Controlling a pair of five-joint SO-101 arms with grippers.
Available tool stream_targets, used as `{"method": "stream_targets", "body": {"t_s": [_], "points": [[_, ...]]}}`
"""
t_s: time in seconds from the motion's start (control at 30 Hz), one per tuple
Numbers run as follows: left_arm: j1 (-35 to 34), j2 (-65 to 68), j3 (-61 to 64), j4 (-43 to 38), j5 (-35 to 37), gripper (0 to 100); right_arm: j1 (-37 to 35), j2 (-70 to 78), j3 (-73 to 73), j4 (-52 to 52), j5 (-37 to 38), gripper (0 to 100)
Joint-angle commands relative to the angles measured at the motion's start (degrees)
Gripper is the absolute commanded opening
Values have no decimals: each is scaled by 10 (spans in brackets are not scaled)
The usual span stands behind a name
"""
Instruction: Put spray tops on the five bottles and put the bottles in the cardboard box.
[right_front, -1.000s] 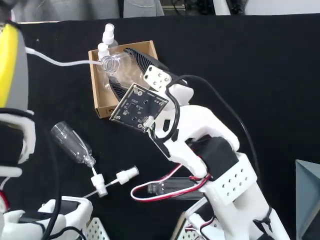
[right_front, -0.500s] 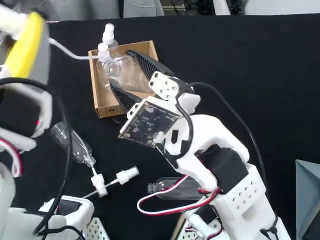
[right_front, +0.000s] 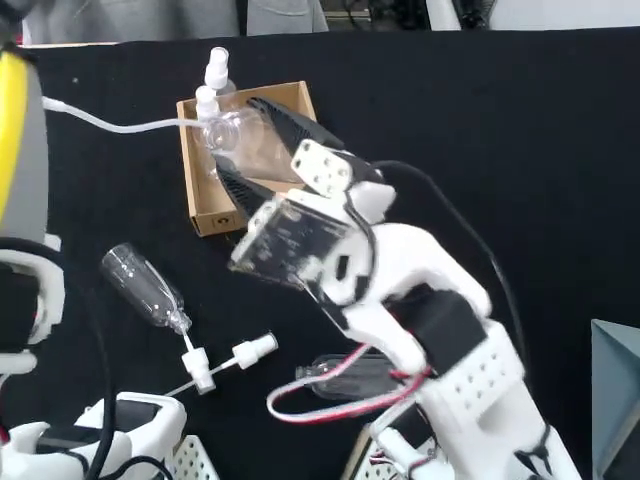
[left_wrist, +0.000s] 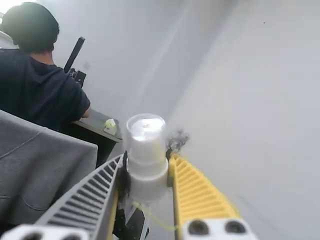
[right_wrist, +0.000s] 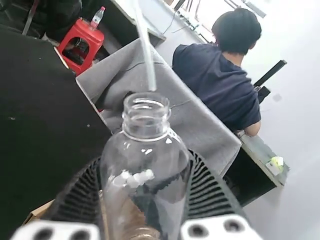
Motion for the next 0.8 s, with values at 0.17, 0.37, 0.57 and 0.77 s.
{"method": "stream_targets", "body": {"t_s": [0.17,0.37,0.57,0.77], "points": [[-4,1,1,3,4,30,18,-14,-4,-18,2,12],[-4,5,2,4,4,30,18,-36,-4,-17,2,12],[-4,6,3,5,4,30,18,-37,-4,-18,2,12],[24,6,73,-19,4,30,18,-37,-4,-17,2,12]]}}
